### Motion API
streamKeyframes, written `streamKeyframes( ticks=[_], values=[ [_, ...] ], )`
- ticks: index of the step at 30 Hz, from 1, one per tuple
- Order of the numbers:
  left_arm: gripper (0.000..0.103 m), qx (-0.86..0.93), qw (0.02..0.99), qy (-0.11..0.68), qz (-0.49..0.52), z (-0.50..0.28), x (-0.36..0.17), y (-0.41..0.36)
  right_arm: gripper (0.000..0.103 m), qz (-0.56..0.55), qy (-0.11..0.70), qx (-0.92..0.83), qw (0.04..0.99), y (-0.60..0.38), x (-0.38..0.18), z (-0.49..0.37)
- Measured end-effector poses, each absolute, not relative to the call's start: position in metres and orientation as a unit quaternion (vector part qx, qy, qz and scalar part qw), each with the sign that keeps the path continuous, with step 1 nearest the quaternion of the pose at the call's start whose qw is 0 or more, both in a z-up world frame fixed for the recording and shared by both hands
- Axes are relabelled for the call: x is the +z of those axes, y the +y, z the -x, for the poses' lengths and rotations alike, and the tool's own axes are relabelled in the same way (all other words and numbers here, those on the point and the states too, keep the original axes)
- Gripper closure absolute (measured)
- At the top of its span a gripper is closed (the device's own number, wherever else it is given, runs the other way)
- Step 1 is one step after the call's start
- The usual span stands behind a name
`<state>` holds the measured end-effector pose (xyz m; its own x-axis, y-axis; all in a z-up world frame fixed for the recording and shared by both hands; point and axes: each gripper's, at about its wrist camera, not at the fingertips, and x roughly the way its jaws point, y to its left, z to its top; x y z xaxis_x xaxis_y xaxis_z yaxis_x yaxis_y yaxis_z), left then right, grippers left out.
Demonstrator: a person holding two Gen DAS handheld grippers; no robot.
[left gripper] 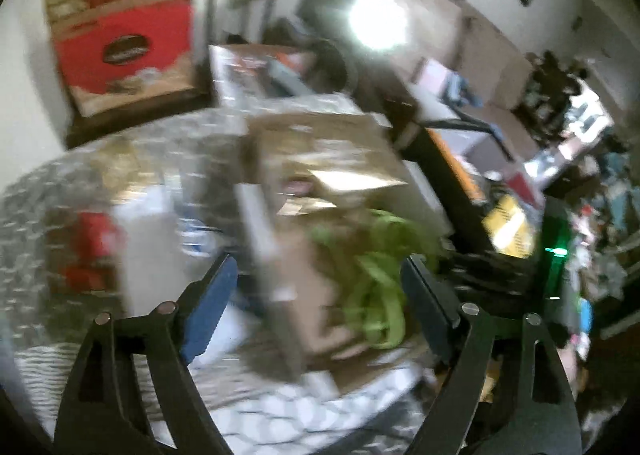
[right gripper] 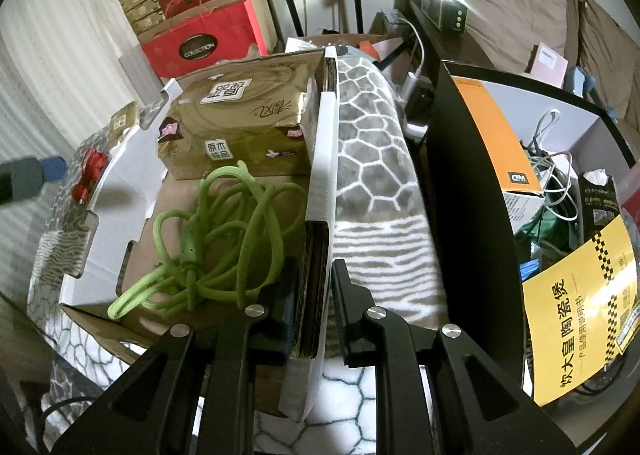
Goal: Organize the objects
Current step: 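Carry the green cable into the box and open the left tool, then grasp the red cable with the left tool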
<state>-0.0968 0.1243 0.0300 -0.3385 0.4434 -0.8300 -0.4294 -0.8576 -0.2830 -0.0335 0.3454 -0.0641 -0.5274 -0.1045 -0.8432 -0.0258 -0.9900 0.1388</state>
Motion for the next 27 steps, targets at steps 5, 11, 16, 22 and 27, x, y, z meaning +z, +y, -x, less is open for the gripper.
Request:
streamKeyframes(
  ticks=[5,11,16,22,27],
  values=[
    [0.02,0.831,0.22,-0.005,0.511,0.113,0.026,0.079,0.087,-0.486,-0.063,-0.871,0.021,0.345,-0.064,0.034],
    [0.019,0.849,0.148,0.005,0.508,0.136,0.005,0.034,0.087,-0.486,-0.063,-0.871,0.02,0.346,-0.064,0.034],
    [0.019,0.854,0.102,0.006,0.51,0.156,-0.019,0.0,0.087,-0.486,-0.061,-0.871,0.02,0.348,-0.064,0.034],
    [0.023,0.857,0.088,0.028,0.506,0.166,-0.047,-0.011,0.086,-0.487,-0.06,-0.871,0.019,0.346,-0.064,0.034],
    [0.036,0.851,0.092,0.035,0.515,0.169,-0.059,-0.007,0.086,-0.487,-0.059,-0.871,0.018,0.346,-0.064,0.035]
  ],
)
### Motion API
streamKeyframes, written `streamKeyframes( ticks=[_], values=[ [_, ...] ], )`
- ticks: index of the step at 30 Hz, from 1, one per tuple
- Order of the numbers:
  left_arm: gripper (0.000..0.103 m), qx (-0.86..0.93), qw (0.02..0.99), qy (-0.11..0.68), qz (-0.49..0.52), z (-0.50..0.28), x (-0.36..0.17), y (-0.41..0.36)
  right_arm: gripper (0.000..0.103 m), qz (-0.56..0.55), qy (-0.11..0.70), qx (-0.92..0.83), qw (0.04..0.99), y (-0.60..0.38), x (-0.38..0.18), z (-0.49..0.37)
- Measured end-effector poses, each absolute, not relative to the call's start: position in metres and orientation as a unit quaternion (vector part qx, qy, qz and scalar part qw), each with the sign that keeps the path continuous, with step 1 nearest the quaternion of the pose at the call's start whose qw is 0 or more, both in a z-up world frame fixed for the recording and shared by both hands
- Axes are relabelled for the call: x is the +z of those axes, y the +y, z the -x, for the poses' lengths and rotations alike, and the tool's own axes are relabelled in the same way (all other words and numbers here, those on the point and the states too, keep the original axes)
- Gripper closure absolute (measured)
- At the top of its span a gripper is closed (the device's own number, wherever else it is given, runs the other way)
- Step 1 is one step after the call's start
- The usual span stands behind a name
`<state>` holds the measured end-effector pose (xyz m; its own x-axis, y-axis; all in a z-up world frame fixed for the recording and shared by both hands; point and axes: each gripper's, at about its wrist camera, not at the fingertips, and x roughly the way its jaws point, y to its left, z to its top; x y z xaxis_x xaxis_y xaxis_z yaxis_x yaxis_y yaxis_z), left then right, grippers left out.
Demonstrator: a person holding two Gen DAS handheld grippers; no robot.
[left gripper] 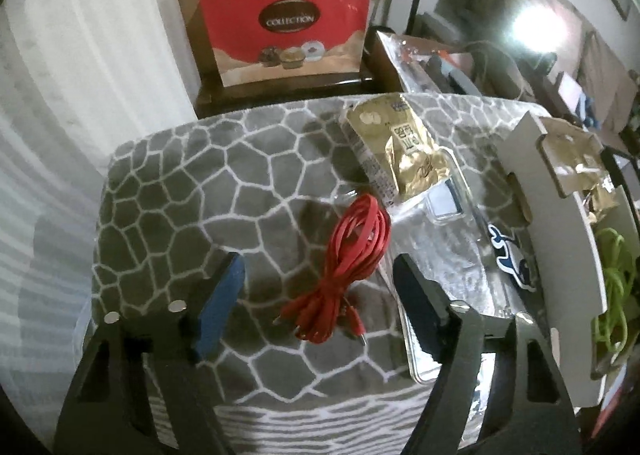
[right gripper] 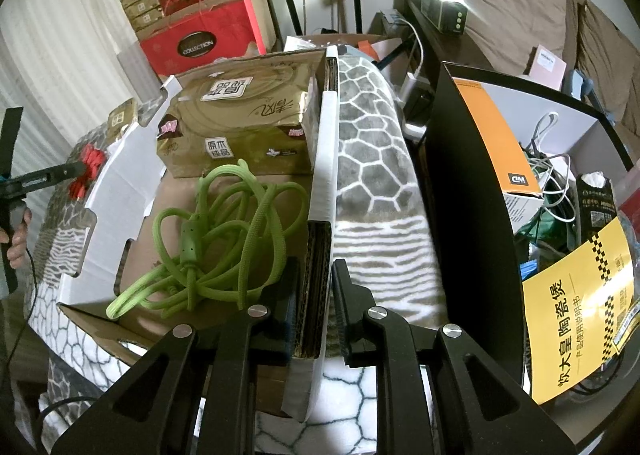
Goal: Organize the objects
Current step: 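Grasp the red cable with the left tool, then place the red cable into the box and release it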
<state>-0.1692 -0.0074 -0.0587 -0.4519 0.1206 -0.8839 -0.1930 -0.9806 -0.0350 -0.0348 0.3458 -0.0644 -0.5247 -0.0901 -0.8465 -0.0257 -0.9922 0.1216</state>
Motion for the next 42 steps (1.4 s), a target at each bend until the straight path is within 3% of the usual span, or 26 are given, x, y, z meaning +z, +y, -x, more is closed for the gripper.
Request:
streamKeyframes(
  ticks=[5,7,11,14,22,34,42],
  values=[
    [0.058,0.842,0.109,0.015,0.528,0.172,-0.065,-0.009,0.086,-0.487,-0.06,-0.871,0.019,0.346,-0.064,0.035],
    [0.075,0.838,0.121,0.0,0.532,0.173,-0.066,-0.009,0.086,-0.487,-0.059,-0.871,0.019,0.346,-0.064,0.035],
    [0.08,0.838,0.123,-0.001,0.532,0.172,-0.063,-0.007,0.086,-0.487,-0.059,-0.871,0.018,0.346,-0.065,0.035],
    [0.093,0.841,0.116,-0.012,0.528,0.168,-0.058,-0.009,0.086,-0.487,-0.058,-0.871,0.018,0.346,-0.064,0.035],
    [0.093,0.853,0.14,-0.029,0.503,0.156,-0.026,-0.004,0.086,-0.488,-0.059,-0.871,0.018,0.346,-0.064,0.035],
    [0.093,0.824,0.275,-0.057,0.492,0.122,0.024,0.066,0.086,-0.488,-0.059,-0.871,0.018,0.345,-0.065,0.034],
    [0.093,0.796,0.322,-0.011,0.512,0.101,0.016,0.133,0.086,-0.488,-0.057,-0.871,0.017,0.346,-0.067,0.034]
  ],
)
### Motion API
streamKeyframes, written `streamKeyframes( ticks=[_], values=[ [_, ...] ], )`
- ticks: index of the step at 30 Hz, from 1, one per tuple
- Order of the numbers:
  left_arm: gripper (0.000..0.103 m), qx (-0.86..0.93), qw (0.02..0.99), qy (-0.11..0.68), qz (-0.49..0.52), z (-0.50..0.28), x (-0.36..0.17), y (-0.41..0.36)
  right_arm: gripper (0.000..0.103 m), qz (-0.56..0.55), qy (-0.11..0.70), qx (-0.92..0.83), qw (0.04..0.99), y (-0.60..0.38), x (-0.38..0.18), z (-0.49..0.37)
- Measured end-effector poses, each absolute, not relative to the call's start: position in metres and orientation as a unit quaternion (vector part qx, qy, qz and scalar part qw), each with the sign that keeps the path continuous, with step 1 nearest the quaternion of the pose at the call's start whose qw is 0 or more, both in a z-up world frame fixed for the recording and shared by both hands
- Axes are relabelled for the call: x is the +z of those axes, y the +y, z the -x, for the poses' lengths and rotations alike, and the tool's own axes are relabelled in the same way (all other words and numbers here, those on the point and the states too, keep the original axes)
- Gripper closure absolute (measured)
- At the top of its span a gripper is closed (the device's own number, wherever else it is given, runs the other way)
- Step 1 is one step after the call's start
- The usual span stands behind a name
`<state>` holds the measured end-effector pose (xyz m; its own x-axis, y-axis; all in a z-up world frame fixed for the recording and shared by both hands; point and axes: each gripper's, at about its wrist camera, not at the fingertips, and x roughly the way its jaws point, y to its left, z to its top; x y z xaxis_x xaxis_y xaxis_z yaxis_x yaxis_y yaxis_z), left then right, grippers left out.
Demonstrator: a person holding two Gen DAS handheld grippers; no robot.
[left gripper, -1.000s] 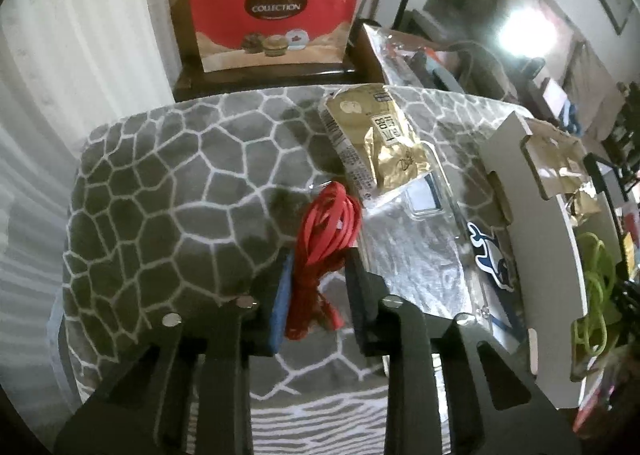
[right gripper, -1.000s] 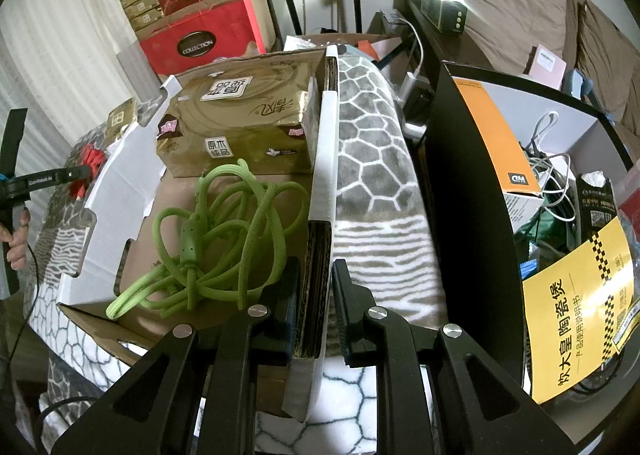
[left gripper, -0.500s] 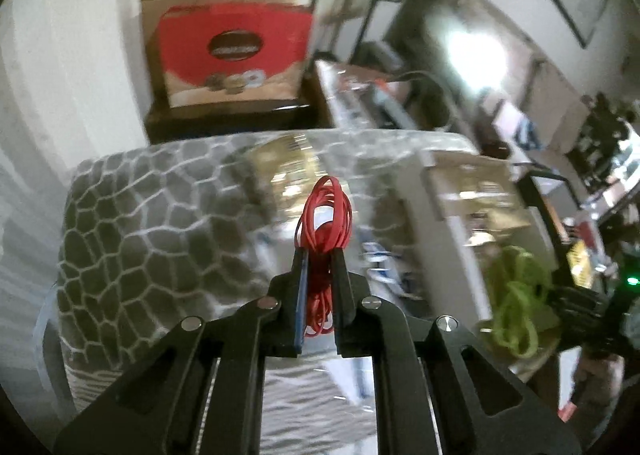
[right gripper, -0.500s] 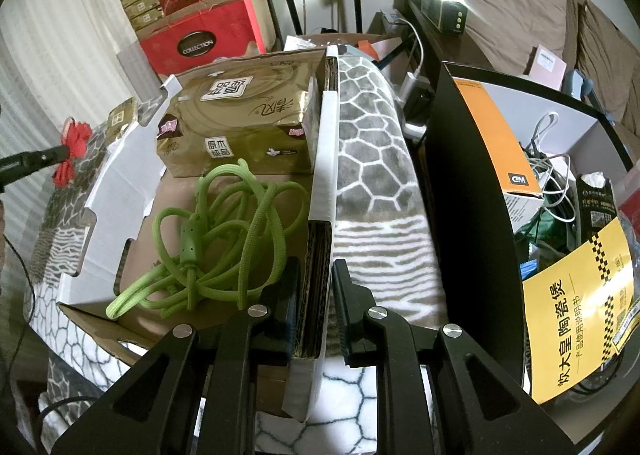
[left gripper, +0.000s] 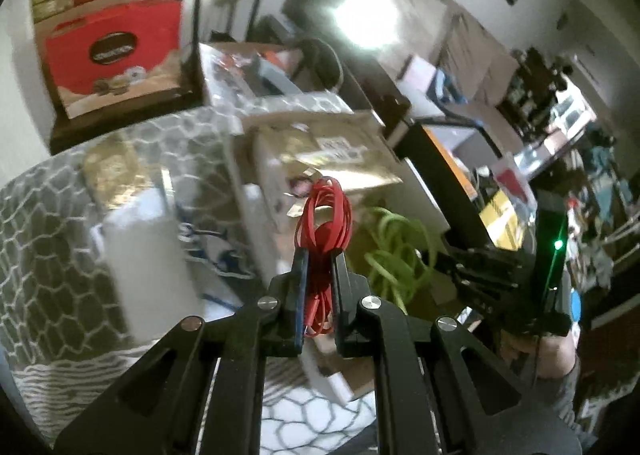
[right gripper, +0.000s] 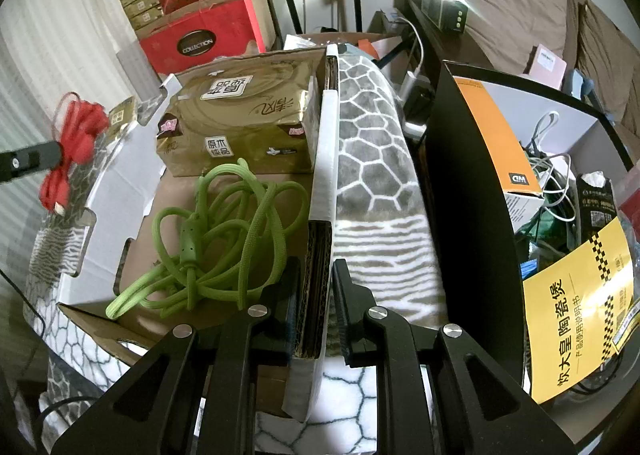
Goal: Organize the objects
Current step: 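Place the red cable into the box and release it, then grasp the small gold packet with the left tool and lift it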
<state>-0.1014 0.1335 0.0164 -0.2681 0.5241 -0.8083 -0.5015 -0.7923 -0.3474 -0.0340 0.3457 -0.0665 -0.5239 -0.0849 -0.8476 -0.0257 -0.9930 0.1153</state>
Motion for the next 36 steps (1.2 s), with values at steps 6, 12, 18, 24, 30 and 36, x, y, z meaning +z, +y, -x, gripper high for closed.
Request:
streamKeyframes(
  ticks=[6,12,18,24,30,36],
  values=[
    [0.093,0.778,0.317,0.016,0.542,0.098,-0.011,0.165,0.086,-0.488,-0.058,-0.871,0.017,0.346,-0.068,0.034],
    [0.094,0.782,0.283,0.046,0.554,0.099,-0.031,0.176,0.086,-0.488,-0.058,-0.871,0.017,0.345,-0.068,0.034],
    [0.064,0.794,0.282,0.042,0.536,0.097,-0.015,0.17,0.086,-0.488,-0.058,-0.871,0.018,0.345,-0.069,0.034],
    [0.044,0.821,0.27,0.032,0.502,0.106,0.016,0.147,0.086,-0.488,-0.057,-0.871,0.018,0.344,-0.069,0.033],
    [0.035,0.839,0.199,-0.006,0.506,0.149,0.019,0.095,0.086,-0.488,-0.057,-0.871,0.018,0.343,-0.069,0.034],
    [0.029,0.834,0.129,-0.031,0.535,0.192,-0.004,0.053,0.086,-0.49,-0.056,-0.87,0.018,0.342,-0.069,0.031]
  ],
)
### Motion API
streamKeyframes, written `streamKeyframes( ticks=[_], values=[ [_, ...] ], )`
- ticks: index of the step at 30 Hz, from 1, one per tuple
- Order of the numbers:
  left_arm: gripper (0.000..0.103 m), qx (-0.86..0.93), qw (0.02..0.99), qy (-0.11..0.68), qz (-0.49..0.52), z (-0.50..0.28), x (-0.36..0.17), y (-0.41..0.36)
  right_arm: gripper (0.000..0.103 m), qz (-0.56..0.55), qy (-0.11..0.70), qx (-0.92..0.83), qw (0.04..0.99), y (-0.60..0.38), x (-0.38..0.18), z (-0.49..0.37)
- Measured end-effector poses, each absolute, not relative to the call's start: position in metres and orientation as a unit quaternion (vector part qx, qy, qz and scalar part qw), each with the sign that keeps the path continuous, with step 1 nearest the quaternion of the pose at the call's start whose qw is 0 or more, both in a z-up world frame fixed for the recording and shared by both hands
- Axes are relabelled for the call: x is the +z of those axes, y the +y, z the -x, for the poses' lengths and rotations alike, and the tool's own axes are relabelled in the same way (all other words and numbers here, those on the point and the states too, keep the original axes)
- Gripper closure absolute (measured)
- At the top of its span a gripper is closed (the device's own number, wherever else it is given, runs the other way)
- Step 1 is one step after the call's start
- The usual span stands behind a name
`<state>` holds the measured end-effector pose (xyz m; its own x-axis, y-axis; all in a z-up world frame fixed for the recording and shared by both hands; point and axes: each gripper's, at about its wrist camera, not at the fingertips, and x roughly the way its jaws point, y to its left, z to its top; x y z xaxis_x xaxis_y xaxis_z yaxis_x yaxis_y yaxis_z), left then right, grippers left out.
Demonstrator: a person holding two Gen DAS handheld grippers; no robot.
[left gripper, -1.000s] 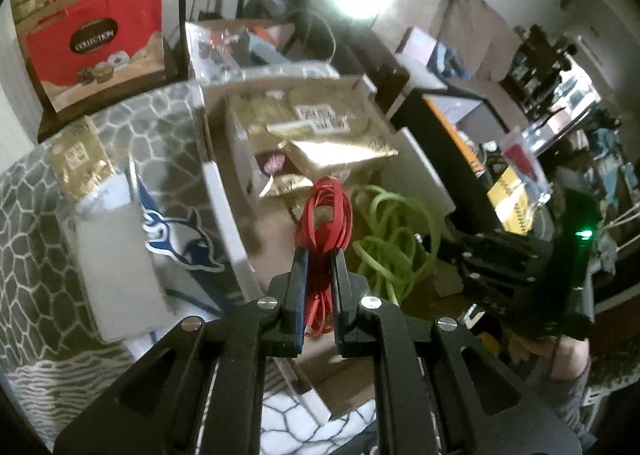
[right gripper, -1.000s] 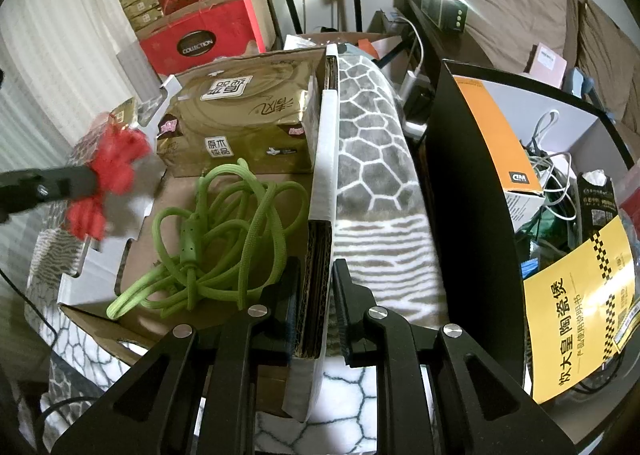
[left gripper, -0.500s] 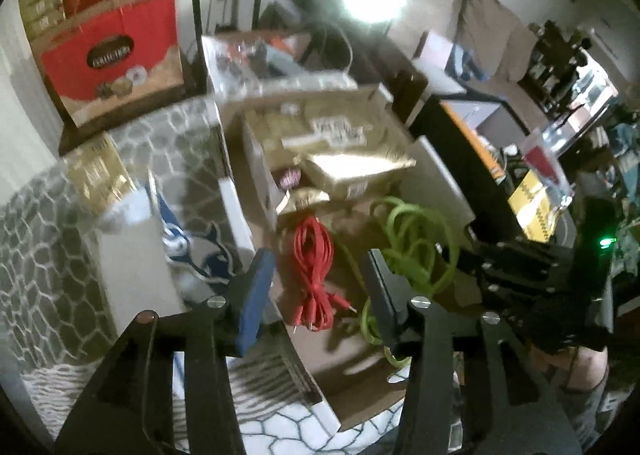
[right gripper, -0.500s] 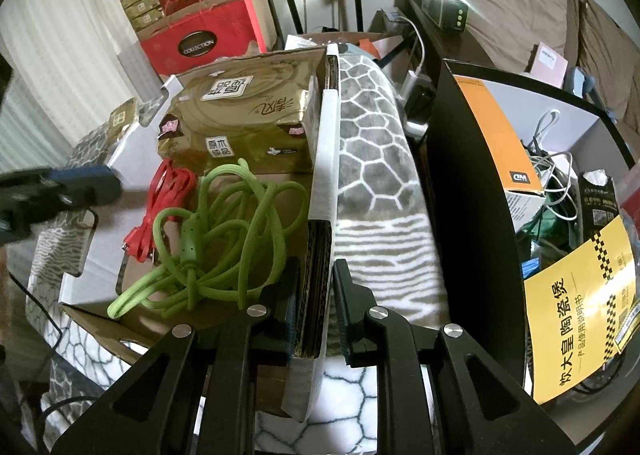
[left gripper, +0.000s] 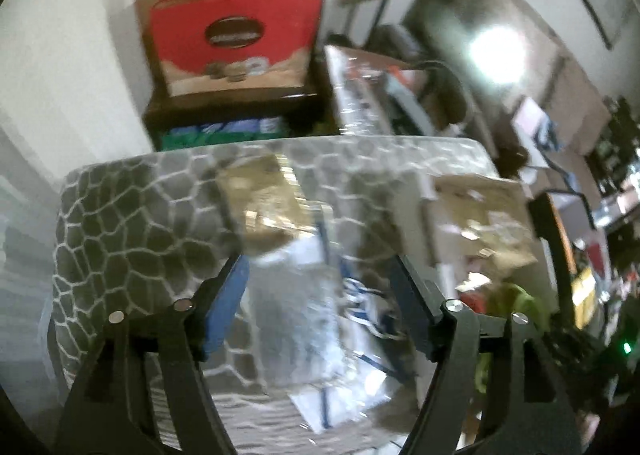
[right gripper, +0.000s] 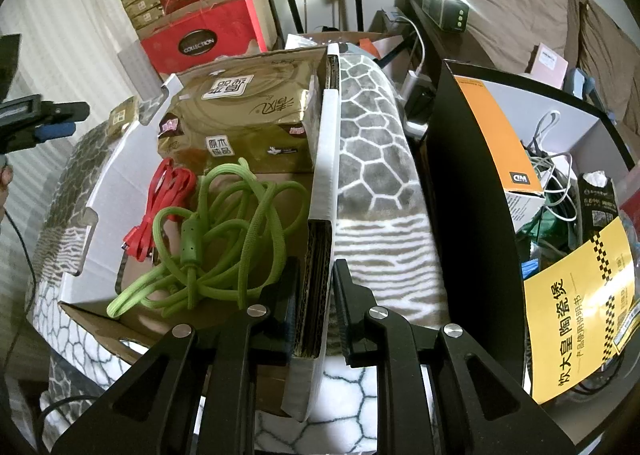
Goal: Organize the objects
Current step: 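Grasp the small gold packet with the left tool and lift it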
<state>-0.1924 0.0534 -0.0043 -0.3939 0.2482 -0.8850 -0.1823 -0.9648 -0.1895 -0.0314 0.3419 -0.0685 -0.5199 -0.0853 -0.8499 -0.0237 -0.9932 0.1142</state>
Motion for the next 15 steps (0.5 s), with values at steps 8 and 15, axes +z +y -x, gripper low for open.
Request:
streamKeyframes(
  ticks=[8,15],
  values=[
    [0.02,0.827,0.087,-0.057,0.552,0.227,-0.032,0.036,0.086,-0.49,-0.054,-0.87,0.017,0.341,-0.069,0.033],
    [0.02,0.825,0.069,-0.06,0.558,0.245,-0.05,0.046,0.086,-0.491,-0.054,-0.87,0.018,0.341,-0.068,0.033]
  ],
)
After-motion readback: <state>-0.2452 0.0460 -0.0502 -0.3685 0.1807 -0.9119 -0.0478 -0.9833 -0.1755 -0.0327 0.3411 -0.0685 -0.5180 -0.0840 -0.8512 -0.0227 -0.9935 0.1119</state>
